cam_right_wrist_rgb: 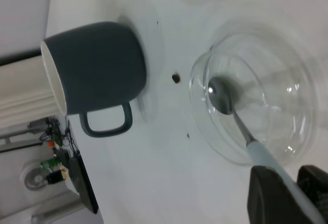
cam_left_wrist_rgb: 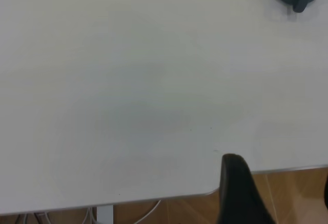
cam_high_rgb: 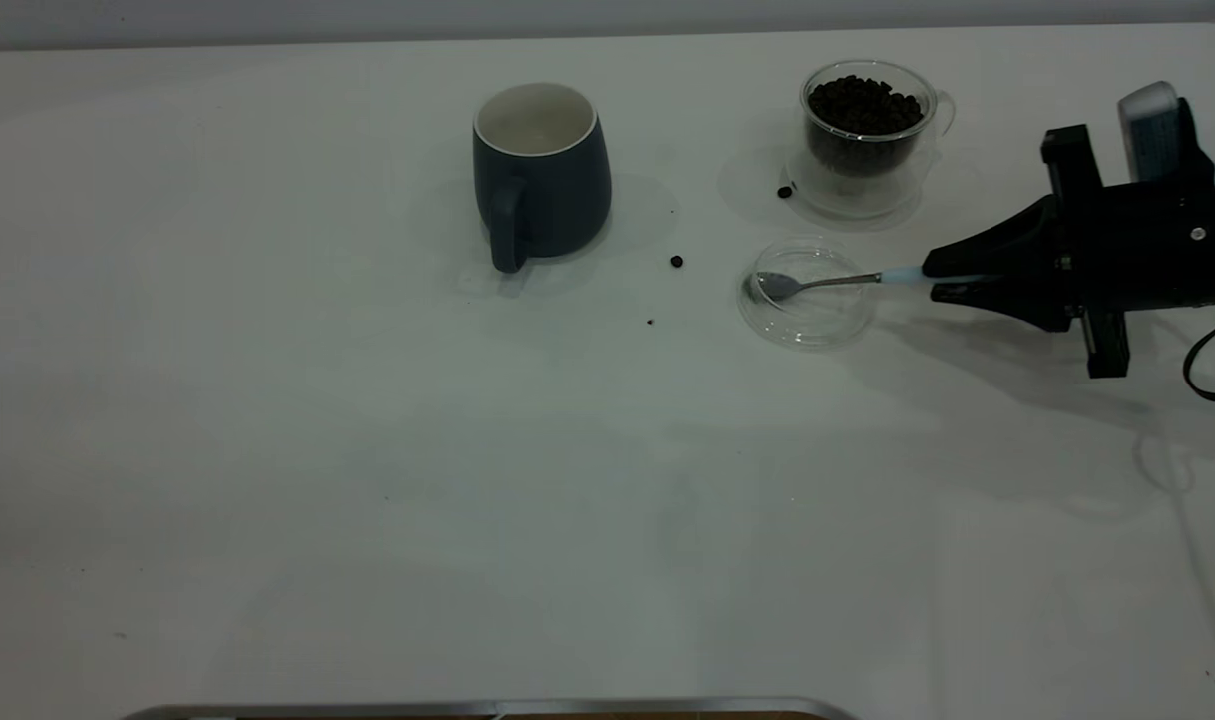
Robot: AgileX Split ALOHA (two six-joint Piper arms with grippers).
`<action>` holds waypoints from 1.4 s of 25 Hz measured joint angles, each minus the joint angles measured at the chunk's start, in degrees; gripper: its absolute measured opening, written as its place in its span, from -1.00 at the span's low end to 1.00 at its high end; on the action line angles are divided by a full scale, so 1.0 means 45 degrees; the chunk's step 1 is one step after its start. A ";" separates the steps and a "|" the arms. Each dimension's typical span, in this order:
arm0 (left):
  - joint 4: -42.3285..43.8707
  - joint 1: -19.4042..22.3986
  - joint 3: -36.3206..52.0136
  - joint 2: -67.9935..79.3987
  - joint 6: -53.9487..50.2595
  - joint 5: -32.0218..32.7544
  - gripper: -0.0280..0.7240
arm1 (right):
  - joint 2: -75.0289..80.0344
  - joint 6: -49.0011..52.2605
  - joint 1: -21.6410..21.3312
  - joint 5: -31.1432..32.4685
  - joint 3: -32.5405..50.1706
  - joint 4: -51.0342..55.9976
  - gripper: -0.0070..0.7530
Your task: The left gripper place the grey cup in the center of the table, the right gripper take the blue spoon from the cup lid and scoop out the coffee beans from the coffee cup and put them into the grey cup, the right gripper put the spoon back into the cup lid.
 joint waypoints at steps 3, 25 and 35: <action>0.0000 0.0000 0.0000 0.0000 0.0000 0.0000 0.31 | 0.0000 -0.0011 0.0154 -0.0105 0.0000 0.0000 -0.46; 0.0000 0.0000 0.0000 0.0000 0.0000 0.0000 0.31 | 0.0010 -0.0076 0.0194 -0.0761 0.0000 -0.0337 0.65; 0.0000 0.0000 0.0000 0.0000 -0.0015 0.0000 0.31 | -0.1102 -0.0286 -0.1171 -0.2243 0.0000 -0.1163 0.63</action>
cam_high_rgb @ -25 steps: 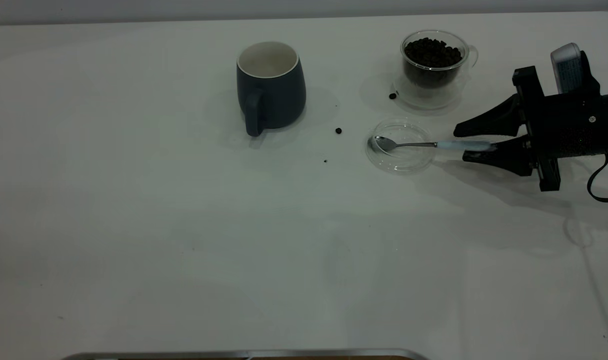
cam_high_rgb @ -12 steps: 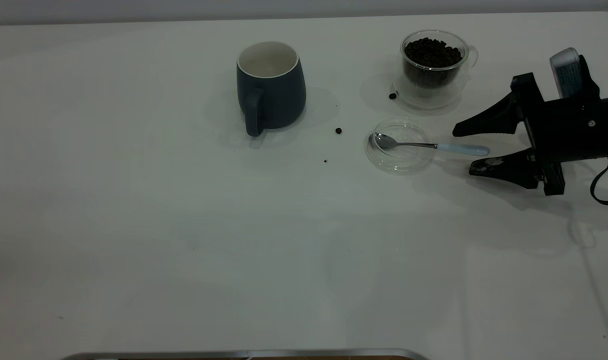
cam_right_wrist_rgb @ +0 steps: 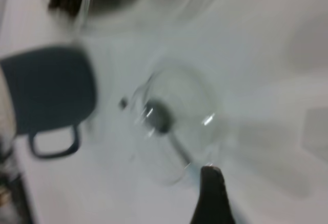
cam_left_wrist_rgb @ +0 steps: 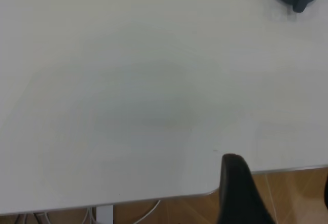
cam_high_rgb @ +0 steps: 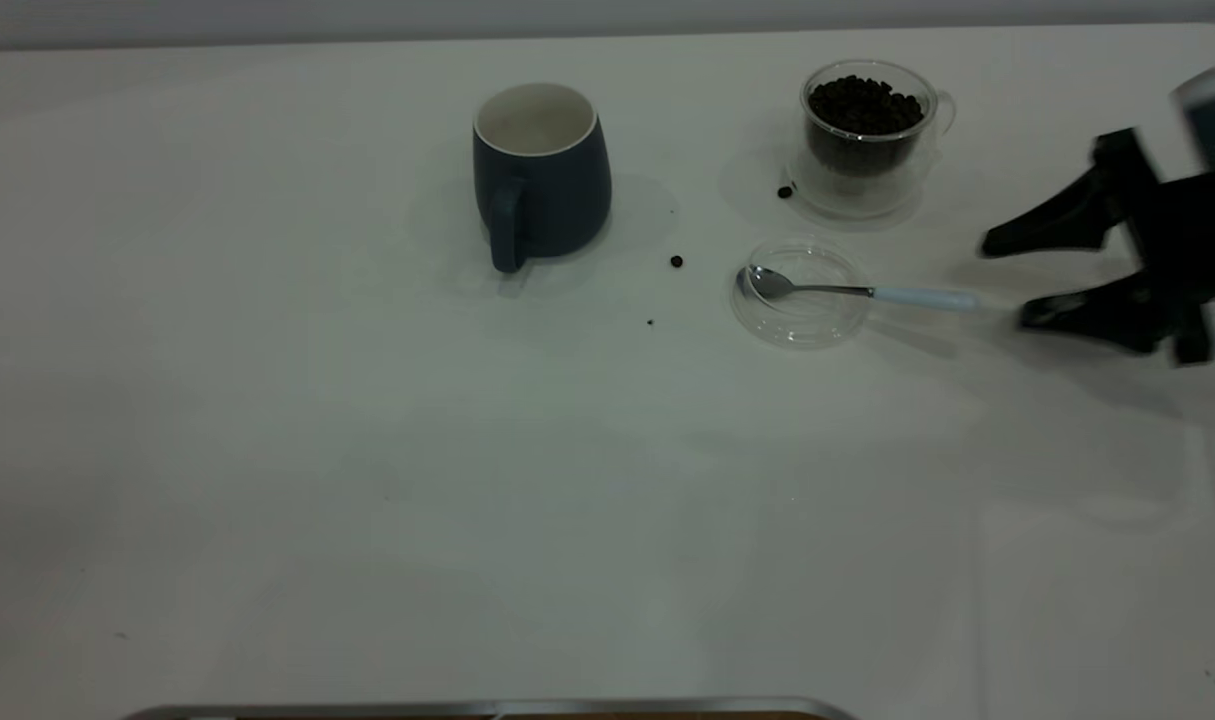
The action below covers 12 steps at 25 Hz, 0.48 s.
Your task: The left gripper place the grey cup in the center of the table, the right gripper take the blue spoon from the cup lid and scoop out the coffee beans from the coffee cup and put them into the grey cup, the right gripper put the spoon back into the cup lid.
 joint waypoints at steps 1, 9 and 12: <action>0.0000 0.0000 0.0000 0.0000 0.0000 0.0010 0.31 | -0.0451 0.0000 -0.0078 -0.0601 0.0000 -0.0253 0.62; 0.0000 0.0000 0.0000 0.0000 0.0000 -0.0003 0.31 | -0.7223 0.2852 0.0604 -0.2753 0.0523 -0.4835 0.57; 0.0000 0.0000 0.0000 0.0000 0.0000 -0.0003 0.31 | -1.0633 0.5675 0.1512 -0.2484 0.0746 -0.8142 0.57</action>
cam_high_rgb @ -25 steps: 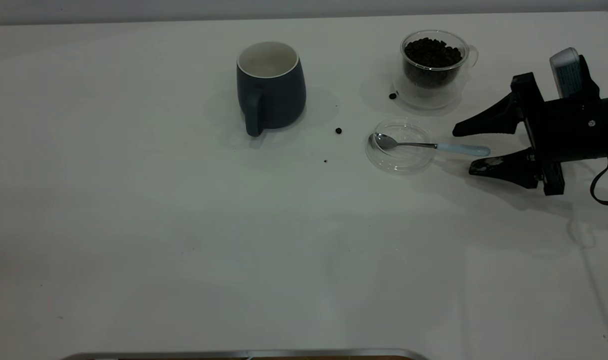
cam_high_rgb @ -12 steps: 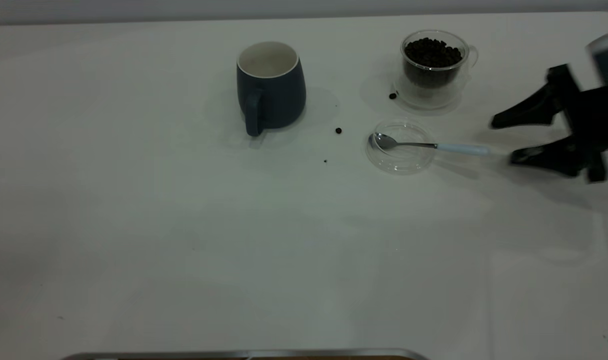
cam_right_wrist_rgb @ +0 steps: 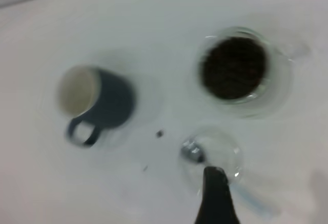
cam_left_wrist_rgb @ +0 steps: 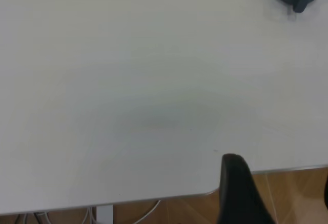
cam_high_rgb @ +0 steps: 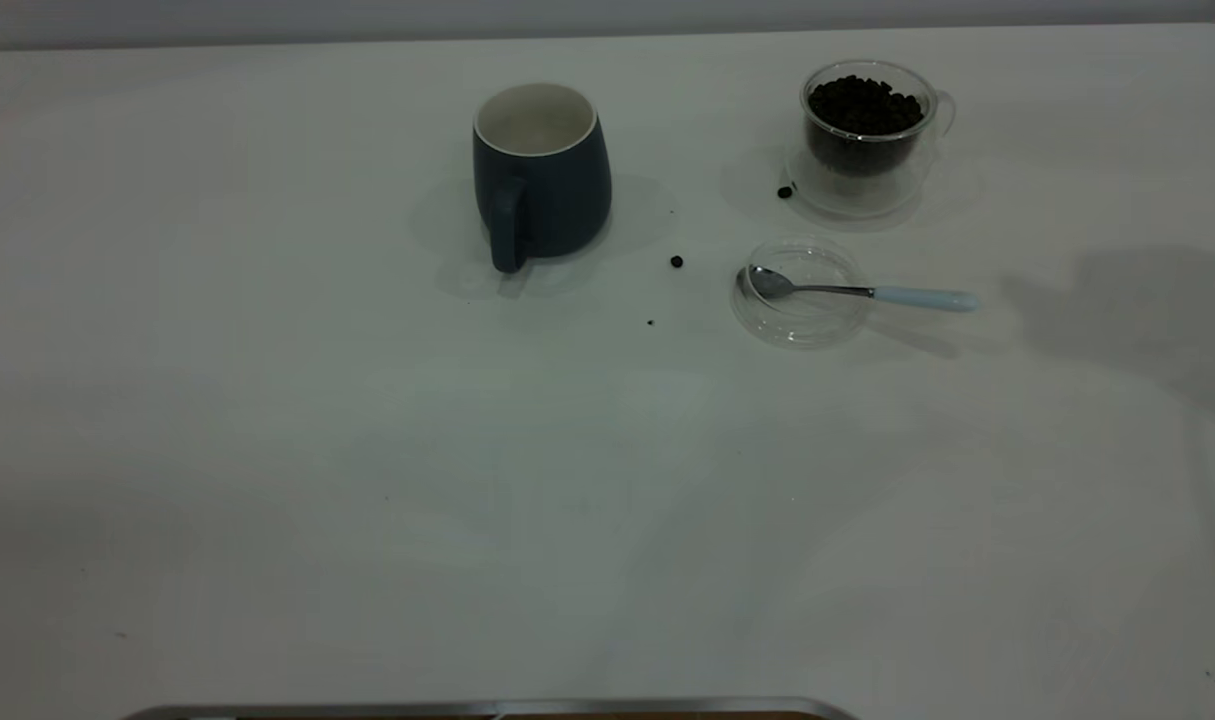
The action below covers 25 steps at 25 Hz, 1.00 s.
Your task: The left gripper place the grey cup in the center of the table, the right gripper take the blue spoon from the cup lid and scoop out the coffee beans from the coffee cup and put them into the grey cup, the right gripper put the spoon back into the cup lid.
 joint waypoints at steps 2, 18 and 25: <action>0.0000 0.0000 0.0000 0.0000 0.0000 0.0000 0.31 | -0.2041 0.2488 0.0715 0.0667 0.0240 -0.2582 0.57; 0.0000 0.0000 0.0000 0.0000 0.0026 0.0000 0.31 | -1.4601 1.0849 0.1395 0.6582 0.5563 -1.2379 0.57; 0.0000 0.0000 0.0000 0.0000 0.0026 0.0000 0.31 | -1.7403 1.0959 0.1395 0.6422 0.5945 -1.2379 0.57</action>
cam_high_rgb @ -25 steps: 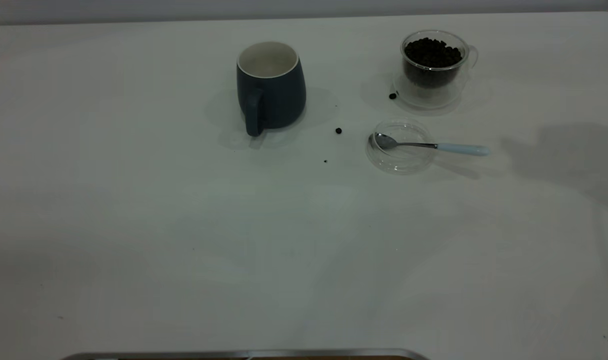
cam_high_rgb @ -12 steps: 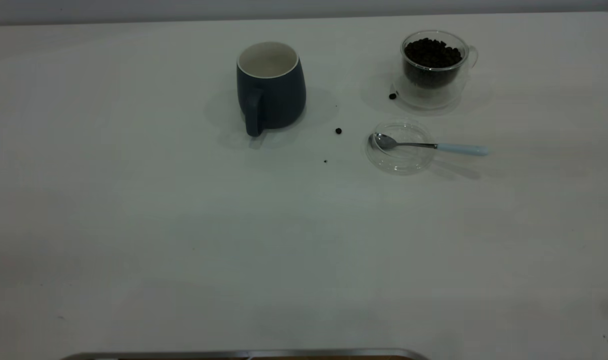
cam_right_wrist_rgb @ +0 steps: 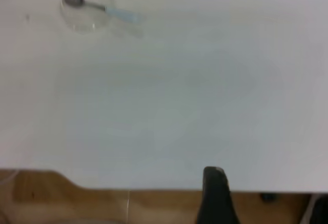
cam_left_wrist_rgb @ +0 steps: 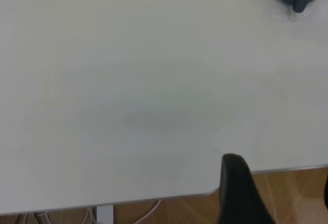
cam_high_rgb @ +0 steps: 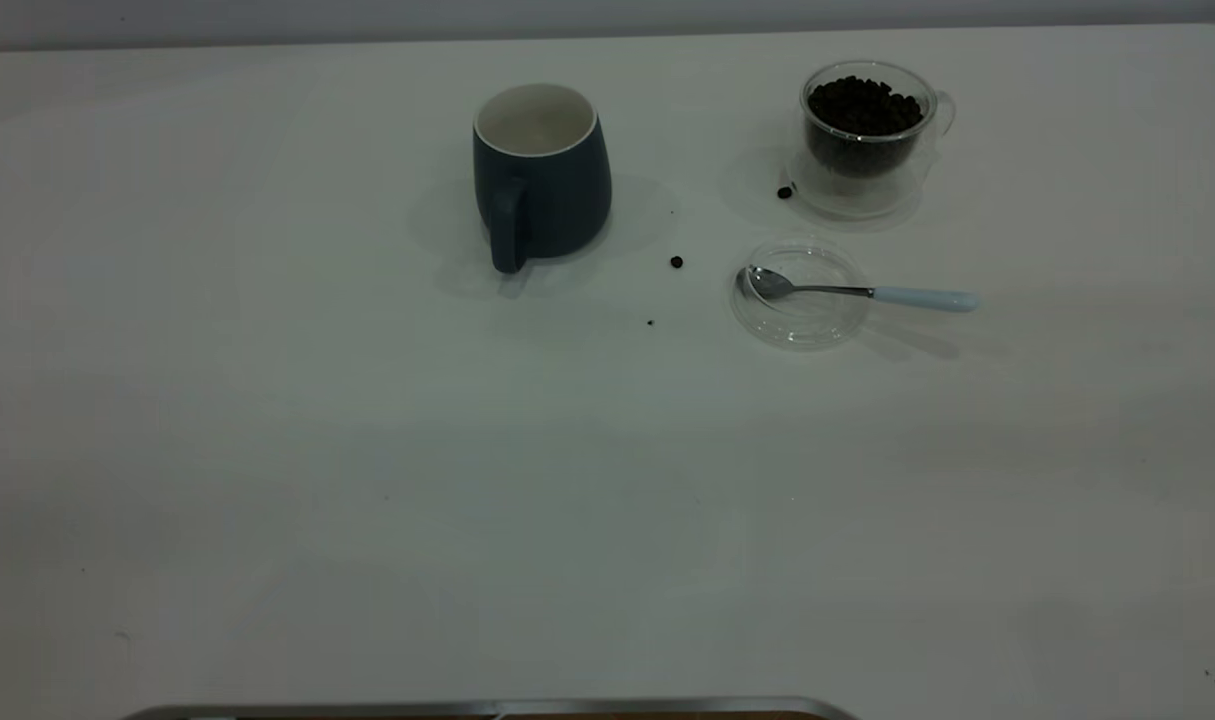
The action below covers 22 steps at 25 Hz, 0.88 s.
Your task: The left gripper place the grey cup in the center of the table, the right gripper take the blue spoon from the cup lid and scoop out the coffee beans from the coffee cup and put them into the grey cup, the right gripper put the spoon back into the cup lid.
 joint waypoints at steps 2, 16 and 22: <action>0.0000 0.0000 0.0000 0.0000 0.0000 0.0000 0.31 | -0.0648 0.0015 0.0000 0.0000 0.0029 0.0000 0.57; 0.0000 0.0000 0.0000 0.0000 -0.0015 0.0000 0.31 | -0.3020 0.0018 0.0000 0.0077 0.0029 0.0000 0.57; 0.0000 0.0000 0.0000 0.0000 -0.0032 0.0000 0.31 | -0.3032 0.0018 0.0000 0.0077 0.0029 0.0000 0.57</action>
